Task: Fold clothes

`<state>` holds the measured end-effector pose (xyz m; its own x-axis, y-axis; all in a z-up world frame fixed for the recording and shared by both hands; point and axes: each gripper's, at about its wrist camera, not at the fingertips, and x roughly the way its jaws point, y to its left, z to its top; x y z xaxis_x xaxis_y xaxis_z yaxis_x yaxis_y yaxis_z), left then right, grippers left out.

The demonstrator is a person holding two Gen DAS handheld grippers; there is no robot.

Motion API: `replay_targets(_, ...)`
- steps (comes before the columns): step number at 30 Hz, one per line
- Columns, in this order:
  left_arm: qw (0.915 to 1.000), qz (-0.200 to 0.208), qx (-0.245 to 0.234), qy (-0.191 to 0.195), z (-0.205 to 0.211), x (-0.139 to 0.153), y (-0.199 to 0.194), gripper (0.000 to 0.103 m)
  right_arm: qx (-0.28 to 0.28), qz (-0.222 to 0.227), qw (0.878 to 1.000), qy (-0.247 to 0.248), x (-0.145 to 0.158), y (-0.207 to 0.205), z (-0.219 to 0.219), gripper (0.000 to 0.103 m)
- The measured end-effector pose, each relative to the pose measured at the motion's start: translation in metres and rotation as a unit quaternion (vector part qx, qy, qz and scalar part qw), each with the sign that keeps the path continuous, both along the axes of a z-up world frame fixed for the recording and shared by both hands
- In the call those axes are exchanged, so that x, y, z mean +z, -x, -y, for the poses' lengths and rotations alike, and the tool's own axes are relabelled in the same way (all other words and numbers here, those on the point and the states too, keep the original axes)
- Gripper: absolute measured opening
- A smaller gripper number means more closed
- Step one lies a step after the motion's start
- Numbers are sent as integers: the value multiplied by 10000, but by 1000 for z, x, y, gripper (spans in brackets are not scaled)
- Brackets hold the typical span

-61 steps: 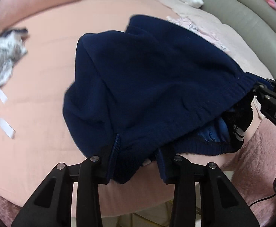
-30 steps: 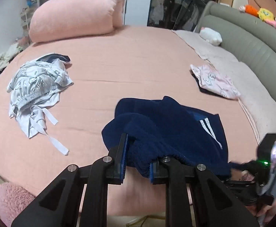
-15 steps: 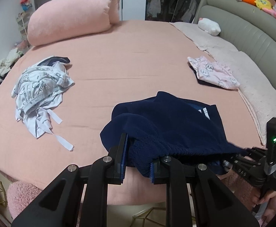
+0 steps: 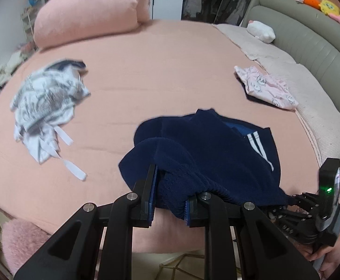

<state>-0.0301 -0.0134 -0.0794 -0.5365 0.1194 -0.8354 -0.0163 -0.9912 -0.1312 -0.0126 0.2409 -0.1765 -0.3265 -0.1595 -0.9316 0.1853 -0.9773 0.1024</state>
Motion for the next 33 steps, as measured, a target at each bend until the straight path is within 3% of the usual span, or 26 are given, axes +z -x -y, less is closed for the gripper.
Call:
replay_targets(4, 9969, 505, 111, -590, 21, -20, 11, 18, -198, -147, 9996, 130, 19, 7, -9, 18)
replay_targets(6, 9984, 400, 4, -406, 22, -3, 35, 17, -149, -415, 9990, 70, 42, 21, -8, 15)
replay_targets(8, 9994, 218, -102, -241, 24, 19, 58, 16, -56, -920, 9957, -30, 84, 44, -2, 14)
replay_targets(10, 9980, -557, -202, -201, 23, 81, 65, 16, -42, -1655, 9862, -32, 144, 57, 5, 14)
replay_targets(13, 9840, -1750, -345, -9, 18, 170, 48, 16, -91, -3005, 9536, 148, 244, 41, 10, 14)
replay_targets(14, 9804, -1939, -337, -12, 20, 184, 37, 16, -116, -3403, 9400, 199, 273, 34, 12, 14)
replay_targets(16, 9736, -2262, -320, -28, 22, 207, 18, 17, -259, -3786, 9249, 219, 298, 8, 11, 14)
replay_targets(17, 9757, -2166, -323, -72, 24, 198, 13, 17, -322, -3780, 9250, 193, 294, 6, 10, 14)
replay_targets(20, 9897, -1377, -372, -127, 24, 131, 8, 19, -359, -3122, 9493, -42, 234, -11, 16, 15)
replay_targets(23, 9952, -900, -357, -134, 21, 91, 4, 19, -393, -1575, 9864, -249, 111, -10, 16, 16)
replay_targets(26, 9984, -420, -341, -142, 17, 50, -1, 18, -377, -435, 9964, -624, 17, -21, 25, 16)
replay_targets(29, 9993, 61, -325, -149, 14, 9, -5, 19, -262, -695, 9934, -874, 23, -39, 14, 21)
replay_targets(33, 9970, 701, -302, -158, 9, -45, -11, 23, -201, -1004, 9892, -1053, 63, -43, 33, 27)
